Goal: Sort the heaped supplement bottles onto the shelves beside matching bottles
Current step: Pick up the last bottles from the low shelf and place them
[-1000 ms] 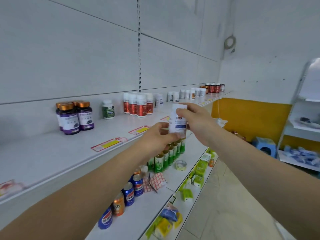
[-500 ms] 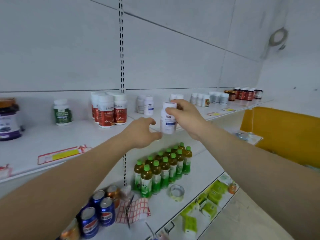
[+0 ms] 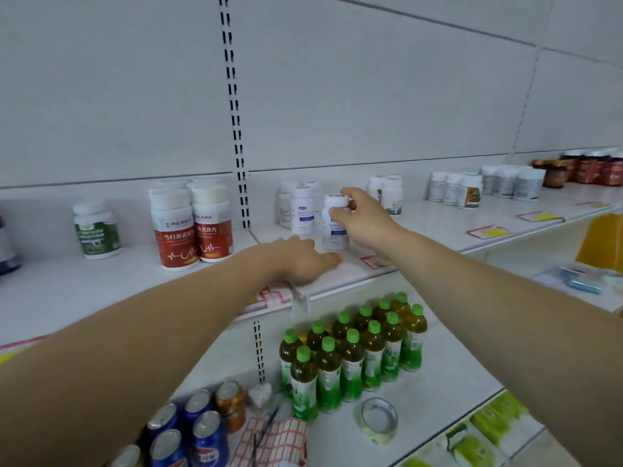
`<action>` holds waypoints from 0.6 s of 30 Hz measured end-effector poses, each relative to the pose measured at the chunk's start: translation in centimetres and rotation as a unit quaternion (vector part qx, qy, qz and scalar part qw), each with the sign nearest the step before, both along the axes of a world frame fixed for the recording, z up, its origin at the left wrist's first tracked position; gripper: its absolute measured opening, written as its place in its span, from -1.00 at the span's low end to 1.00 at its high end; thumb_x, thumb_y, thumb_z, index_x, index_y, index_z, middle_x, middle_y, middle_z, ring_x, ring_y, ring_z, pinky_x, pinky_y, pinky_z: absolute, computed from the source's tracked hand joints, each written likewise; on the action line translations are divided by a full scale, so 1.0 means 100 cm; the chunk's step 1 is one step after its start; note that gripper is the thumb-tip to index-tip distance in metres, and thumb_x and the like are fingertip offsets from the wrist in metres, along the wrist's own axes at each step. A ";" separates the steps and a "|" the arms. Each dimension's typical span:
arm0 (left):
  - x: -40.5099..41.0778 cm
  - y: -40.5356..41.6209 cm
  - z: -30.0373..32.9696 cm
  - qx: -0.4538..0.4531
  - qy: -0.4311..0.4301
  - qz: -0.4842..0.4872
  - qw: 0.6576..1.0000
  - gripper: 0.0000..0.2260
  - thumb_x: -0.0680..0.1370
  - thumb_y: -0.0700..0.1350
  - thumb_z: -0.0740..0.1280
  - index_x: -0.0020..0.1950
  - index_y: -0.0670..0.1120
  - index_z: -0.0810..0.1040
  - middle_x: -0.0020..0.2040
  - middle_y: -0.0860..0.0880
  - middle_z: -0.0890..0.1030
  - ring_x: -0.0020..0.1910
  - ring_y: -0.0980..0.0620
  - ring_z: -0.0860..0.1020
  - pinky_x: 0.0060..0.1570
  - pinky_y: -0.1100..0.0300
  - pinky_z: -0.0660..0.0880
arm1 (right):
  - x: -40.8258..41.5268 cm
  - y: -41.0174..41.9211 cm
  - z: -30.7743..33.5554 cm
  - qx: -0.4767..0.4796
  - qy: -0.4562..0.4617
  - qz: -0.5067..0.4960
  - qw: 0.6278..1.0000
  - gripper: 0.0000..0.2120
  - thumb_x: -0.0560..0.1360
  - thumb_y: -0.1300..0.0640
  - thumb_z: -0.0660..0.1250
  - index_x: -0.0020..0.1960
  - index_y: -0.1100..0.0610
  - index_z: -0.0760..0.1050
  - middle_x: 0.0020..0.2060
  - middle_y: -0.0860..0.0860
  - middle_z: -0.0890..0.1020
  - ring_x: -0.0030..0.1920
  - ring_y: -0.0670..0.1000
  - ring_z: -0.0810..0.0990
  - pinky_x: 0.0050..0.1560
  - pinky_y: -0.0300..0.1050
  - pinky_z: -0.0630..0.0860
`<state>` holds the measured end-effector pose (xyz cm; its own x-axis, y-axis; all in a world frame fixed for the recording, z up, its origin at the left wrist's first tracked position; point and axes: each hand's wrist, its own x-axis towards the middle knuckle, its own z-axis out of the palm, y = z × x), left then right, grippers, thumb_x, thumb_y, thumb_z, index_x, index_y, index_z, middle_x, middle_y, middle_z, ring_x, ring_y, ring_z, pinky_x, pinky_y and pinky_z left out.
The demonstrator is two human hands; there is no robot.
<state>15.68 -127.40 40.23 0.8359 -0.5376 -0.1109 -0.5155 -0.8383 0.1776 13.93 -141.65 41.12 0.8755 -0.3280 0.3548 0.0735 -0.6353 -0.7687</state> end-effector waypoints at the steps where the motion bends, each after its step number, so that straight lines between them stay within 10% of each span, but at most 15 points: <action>1: 0.002 -0.004 -0.001 0.012 -0.001 0.004 1.000 -0.26 0.54 0.36 -0.04 0.55 -0.09 0.03 0.56 -0.12 0.07 0.51 -0.11 0.10 0.47 -0.02 0.06 | 0.007 -0.005 0.001 -0.006 0.004 0.006 1.000 -0.50 0.57 0.05 0.26 0.47 0.06 0.24 0.35 0.05 0.44 0.27 0.03 0.45 0.17 -0.18 0.34; 9: 0.009 -0.023 -0.010 0.060 -0.003 0.084 0.995 -0.23 0.46 0.46 -0.11 0.56 0.07 -0.08 0.57 0.00 -0.13 0.54 -0.12 -0.14 0.42 -0.29 -0.12 | 0.064 -0.037 0.002 -0.006 0.029 0.080 0.996 -0.49 0.58 0.05 0.26 0.48 0.05 0.21 0.32 0.09 0.45 0.23 0.11 0.49 0.24 0.08 0.47; 18: 0.004 -0.027 -0.007 0.059 0.005 0.137 0.989 -0.30 0.49 0.42 -0.05 0.55 0.15 -0.06 0.57 0.01 -0.10 0.54 -0.13 -0.11 0.46 -0.18 -0.14 | 0.101 -0.059 0.001 -0.043 0.041 0.135 0.989 -0.58 0.58 0.03 0.22 0.38 0.15 0.31 0.28 0.11 0.50 0.21 0.12 0.50 0.17 -0.06 0.42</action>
